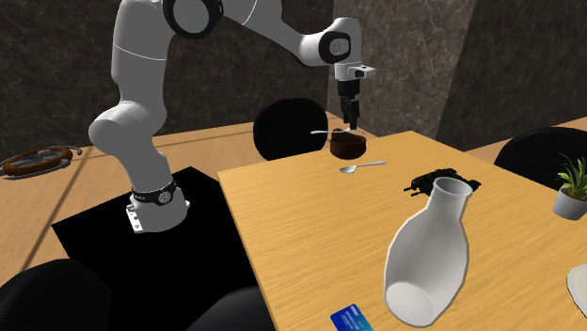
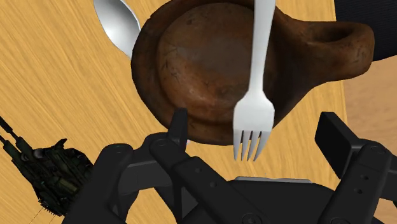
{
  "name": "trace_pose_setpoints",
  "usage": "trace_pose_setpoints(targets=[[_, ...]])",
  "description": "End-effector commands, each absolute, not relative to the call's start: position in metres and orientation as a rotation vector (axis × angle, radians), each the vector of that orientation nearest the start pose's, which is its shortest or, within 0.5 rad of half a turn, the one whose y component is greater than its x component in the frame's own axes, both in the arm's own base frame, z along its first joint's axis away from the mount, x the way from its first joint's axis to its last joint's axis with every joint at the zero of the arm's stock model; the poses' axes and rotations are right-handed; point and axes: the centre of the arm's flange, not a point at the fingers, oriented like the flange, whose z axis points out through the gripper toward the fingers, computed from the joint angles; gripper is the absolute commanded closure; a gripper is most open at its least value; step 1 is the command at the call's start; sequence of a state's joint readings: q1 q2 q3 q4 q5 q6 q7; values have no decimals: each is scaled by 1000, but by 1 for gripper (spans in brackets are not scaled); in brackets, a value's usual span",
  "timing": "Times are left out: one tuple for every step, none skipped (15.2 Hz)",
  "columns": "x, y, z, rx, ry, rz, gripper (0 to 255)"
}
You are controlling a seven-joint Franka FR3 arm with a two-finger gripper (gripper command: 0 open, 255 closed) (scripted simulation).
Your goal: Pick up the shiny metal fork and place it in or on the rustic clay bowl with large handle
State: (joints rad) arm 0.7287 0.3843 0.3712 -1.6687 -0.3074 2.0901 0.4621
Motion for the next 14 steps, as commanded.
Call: trace_pose_setpoints(targets=[[338,573,402,-2959,-1169,-230,0],[338,573,402,-2959,-1169,-230,0],[336,573,415,-2959,-1169,-230,0],[334,573,428,-2959,-1169,-230,0],[332,573,441,-2959,-1169,-230,0],[330,573,451,-2959,-1169,-230,0],[330,573,451,-2959,-1169,-230,0],[330,573,451,-2959,-1169,-230,0],[330,573,451,-2959,-1169,-230,0],[330,573,451,-2959,-1169,-230,0],[330,573,451,-2959,-1169,-230,0],[330,573,451,-2959,-1169,-230,0],[330,573,451,-2959,-1169,-230,0],[330,573,451,-2959,-1169,-230,0]])
